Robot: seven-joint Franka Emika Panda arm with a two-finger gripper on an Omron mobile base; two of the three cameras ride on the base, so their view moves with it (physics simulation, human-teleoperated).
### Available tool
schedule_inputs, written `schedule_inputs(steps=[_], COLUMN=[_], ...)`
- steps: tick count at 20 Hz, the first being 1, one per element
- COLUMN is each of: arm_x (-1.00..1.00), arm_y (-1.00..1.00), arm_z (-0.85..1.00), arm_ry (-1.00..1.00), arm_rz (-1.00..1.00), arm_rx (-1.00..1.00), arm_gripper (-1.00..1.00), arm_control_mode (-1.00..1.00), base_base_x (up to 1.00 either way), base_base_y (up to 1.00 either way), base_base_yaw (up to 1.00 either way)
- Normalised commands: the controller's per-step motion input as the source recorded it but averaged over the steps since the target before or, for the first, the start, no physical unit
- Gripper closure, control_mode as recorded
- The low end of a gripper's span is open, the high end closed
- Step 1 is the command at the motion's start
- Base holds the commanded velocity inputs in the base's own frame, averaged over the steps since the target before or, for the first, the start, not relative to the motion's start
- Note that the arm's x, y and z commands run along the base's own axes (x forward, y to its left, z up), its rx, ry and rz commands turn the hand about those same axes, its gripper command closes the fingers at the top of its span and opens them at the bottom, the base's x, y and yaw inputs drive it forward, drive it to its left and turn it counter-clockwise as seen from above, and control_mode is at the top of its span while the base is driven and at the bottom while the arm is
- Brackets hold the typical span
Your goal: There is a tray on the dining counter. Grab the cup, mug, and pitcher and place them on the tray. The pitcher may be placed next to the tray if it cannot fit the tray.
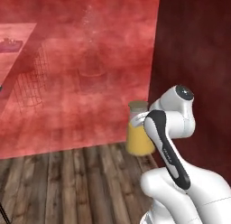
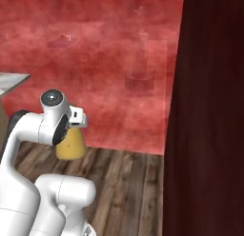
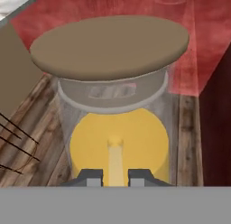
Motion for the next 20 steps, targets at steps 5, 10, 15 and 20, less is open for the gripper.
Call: schedule_inputs(steps=[5, 10, 15, 20], arm_x=[0.0, 0.0, 0.0, 0.0], arm_y=[0.0, 0.0, 0.0, 0.0], arm_z=[0.0, 0.0, 0.0, 0.0], arm_ry=[0.0, 0.0, 0.0, 0.0], arm_rz=[0.0, 0.0, 0.0, 0.0], arm_rx=[0.0, 0.0, 0.0, 0.0], arm_gripper=[1.0, 1.0, 1.0, 1.0], arm_control_mode=[1.0, 1.0, 1.0, 1.0], base_base_x=[0.57, 0.33, 0.45, 0.39], base_base_y=[0.09, 0.0, 0.09, 0.04], base_base_yaw=[0.62, 0.81, 0.73, 0.69])
